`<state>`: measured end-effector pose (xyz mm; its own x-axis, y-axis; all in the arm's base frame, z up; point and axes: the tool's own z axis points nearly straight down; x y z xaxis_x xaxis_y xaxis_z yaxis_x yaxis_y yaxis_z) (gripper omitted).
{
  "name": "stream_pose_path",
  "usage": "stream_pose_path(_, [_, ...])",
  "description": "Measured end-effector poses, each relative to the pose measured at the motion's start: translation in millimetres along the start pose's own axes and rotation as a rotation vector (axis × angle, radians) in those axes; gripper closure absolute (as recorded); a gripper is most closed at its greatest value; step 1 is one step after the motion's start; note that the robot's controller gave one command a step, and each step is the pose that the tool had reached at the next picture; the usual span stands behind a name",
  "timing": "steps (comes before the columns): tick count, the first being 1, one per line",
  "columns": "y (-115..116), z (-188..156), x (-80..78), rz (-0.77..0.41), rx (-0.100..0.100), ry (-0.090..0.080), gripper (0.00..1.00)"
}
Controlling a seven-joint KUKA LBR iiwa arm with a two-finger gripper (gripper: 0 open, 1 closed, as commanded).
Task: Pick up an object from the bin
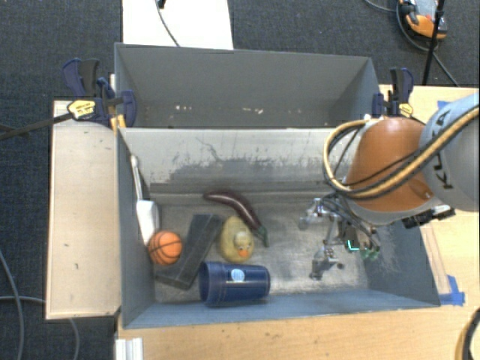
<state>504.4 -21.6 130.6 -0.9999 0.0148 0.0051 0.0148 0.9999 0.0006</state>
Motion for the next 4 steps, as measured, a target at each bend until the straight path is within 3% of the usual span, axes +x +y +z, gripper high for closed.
stream_pose_path(1, [0, -3, -2.0, -0.001, 0.000, -0.008, 0.00])
stream_pose_path(2, [66, -2, -63.2, -0.081, 0.001, -0.008, 0.00])
stream_pose_path(3, [97, 6, -83.5, -0.080, -0.003, -0.010, 0.00])
stream_pose_path(4, [98, -3, -79.7, 0.174, -0.001, -0.009, 0.00])
